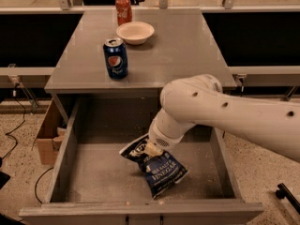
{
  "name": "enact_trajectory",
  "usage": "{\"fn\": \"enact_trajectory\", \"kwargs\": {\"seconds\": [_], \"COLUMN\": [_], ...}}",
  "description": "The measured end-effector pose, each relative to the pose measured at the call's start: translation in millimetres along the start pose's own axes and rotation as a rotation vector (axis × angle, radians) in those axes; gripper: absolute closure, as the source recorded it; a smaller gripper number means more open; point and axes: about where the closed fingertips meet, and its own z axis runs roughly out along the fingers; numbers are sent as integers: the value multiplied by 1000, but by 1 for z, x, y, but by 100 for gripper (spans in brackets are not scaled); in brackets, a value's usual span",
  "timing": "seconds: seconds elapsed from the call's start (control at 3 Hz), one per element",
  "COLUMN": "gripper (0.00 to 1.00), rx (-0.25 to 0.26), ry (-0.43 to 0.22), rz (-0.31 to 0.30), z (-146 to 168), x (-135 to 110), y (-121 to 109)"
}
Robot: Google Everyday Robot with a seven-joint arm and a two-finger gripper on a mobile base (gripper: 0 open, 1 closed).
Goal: Pick blue chip bag from top drawer and place on counter
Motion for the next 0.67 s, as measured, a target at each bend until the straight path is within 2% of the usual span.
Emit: {"fn": "enact_trajectory", "kwargs": {"seconds": [0.33,0.67], "gripper": [100,100], "rx": [46,116], "ry": [21,58], "rz": [-51,-53], "z": [-69,-148], "x": [3,12], "y": [24,43]}}
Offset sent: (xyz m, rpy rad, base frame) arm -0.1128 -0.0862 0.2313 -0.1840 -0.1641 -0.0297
